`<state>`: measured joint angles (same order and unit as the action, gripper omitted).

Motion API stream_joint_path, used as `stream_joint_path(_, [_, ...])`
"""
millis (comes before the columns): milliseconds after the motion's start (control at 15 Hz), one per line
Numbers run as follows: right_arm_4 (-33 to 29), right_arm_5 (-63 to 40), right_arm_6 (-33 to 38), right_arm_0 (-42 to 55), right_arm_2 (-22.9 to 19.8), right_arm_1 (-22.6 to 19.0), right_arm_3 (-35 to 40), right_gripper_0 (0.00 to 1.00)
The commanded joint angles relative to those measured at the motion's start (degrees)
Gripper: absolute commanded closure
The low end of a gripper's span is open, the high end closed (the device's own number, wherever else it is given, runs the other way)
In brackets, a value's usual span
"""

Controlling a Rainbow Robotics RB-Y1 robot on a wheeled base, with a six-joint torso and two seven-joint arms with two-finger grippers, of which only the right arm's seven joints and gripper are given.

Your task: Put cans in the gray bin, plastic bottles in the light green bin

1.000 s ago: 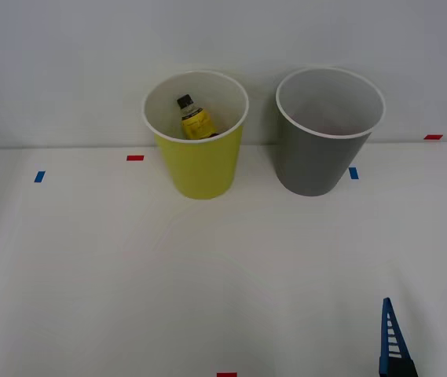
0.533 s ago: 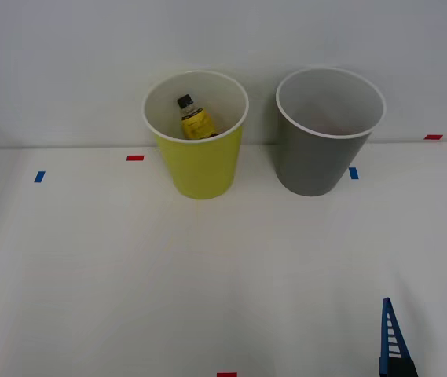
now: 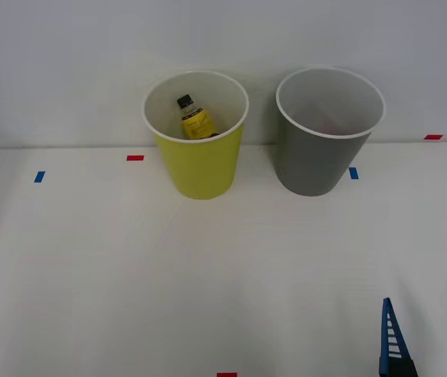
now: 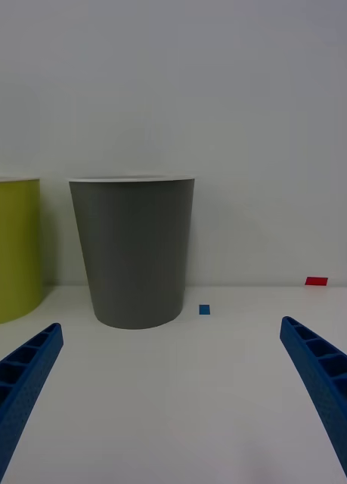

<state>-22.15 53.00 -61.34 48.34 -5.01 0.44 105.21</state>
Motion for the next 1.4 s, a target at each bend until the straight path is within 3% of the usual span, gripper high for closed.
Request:
stream_joint_path(67, [0.00,0.00,0.00,0.00,0.00,0.00,0.00,0.00])
stream_joint_path(1400, [0.00,0.00,0.00,0.00,0.00,0.00,0.00,0.00])
